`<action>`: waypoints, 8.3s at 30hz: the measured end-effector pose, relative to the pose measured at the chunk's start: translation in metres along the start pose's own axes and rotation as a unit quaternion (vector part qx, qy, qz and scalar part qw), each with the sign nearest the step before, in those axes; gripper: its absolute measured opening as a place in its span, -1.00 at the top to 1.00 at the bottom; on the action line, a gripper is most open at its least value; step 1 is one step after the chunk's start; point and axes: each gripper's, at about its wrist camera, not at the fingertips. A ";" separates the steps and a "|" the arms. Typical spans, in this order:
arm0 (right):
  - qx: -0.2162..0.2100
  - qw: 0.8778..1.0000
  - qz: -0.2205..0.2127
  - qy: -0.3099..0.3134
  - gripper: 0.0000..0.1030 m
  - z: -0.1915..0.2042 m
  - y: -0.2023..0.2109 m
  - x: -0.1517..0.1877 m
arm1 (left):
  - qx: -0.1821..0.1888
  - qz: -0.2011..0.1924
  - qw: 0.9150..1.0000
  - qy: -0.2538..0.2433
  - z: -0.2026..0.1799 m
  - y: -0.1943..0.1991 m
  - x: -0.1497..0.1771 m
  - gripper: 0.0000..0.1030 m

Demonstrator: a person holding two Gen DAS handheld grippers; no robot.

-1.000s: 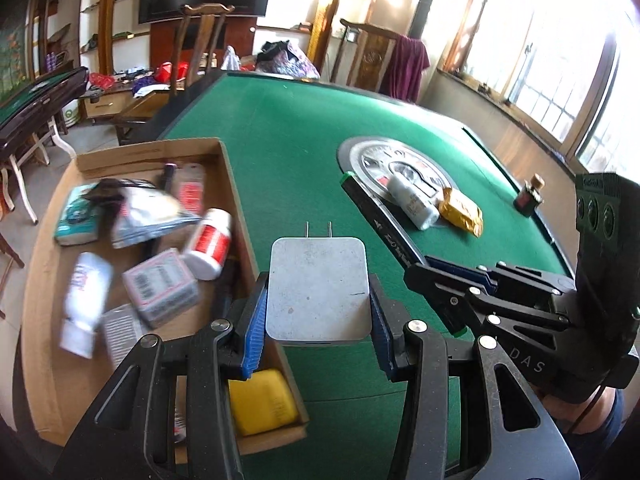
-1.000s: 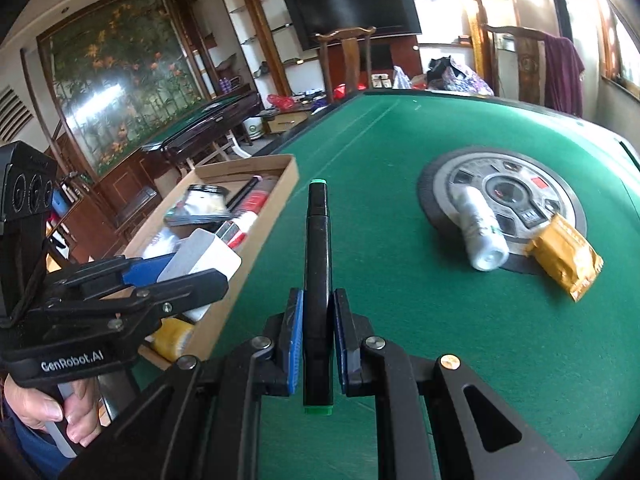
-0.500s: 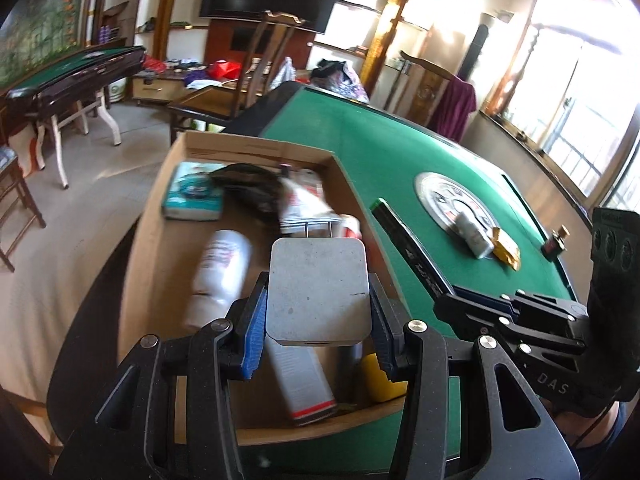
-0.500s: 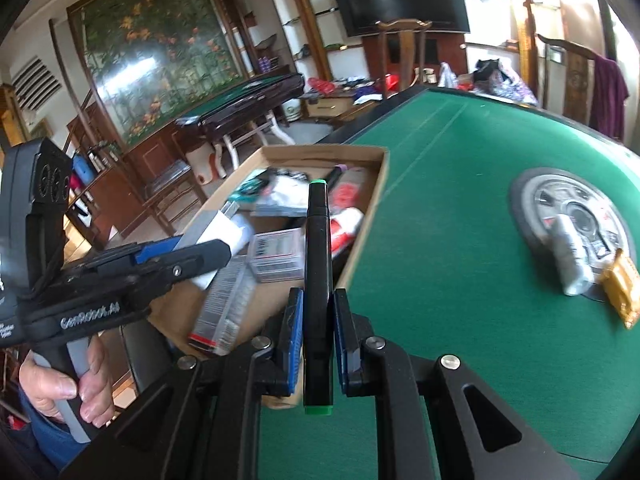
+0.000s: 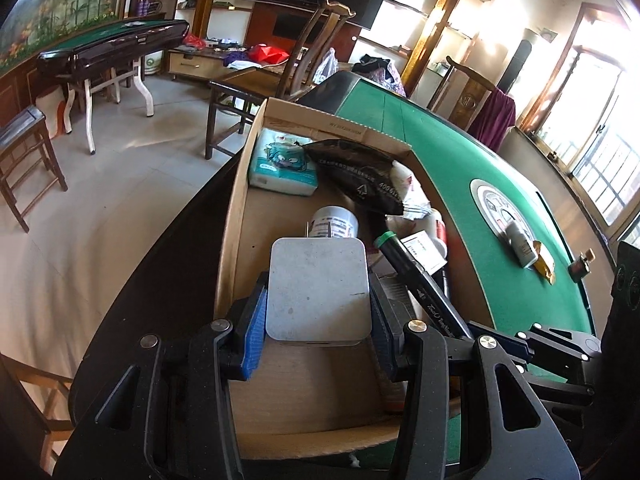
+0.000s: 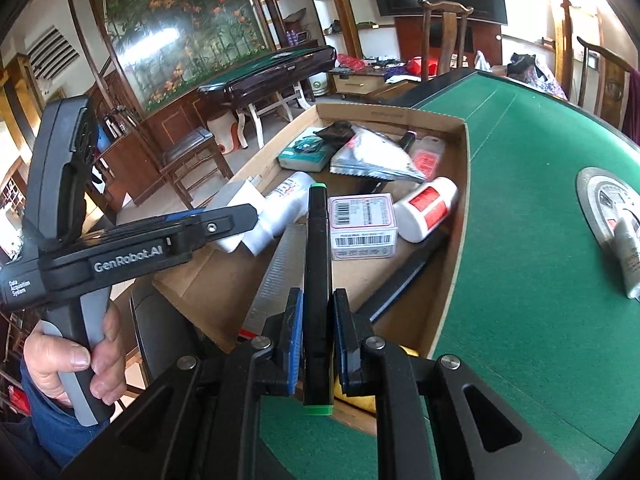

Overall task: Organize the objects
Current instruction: 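Carry the charger plug and the marker over the cardboard tray with both grippers, then open both grippers, dropping the charger plug and marker into the tray, then move both grippers back to the table and grasp the gold snack pack with the right gripper, then grasp the white bottle with the left gripper, then carry the white bottle and the gold snack pack over the tray with both grippers, then lower the bottle and snack pack into the tray and open both grippers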

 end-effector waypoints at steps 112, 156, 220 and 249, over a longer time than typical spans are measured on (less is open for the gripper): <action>0.168 0.963 -0.121 -0.174 0.15 -0.331 0.156 -0.001 | 0.056 0.171 0.977 -0.114 -0.336 -0.207 -0.072 0.18; 0.215 0.967 -0.106 -0.087 0.15 -0.236 0.120 0.026 | 0.009 0.004 0.981 -0.192 -0.270 -0.079 0.014 0.34; 0.130 0.987 -0.087 0.032 0.15 -0.021 0.046 -0.042 | -0.056 -0.111 0.990 -0.067 -0.095 -0.002 -0.003 0.33; 0.078 0.997 -0.014 -0.027 0.15 -0.044 -0.042 -0.121 | -0.055 -0.070 0.996 -0.028 -0.053 -0.039 -0.043 0.33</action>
Point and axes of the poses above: each gripper's, at about its wrist camera, not at the fingertips, and y roughly against the way its jaws point, z to its left, x to its underside, and after that the axes turned 6 degrees about -y, right-handed
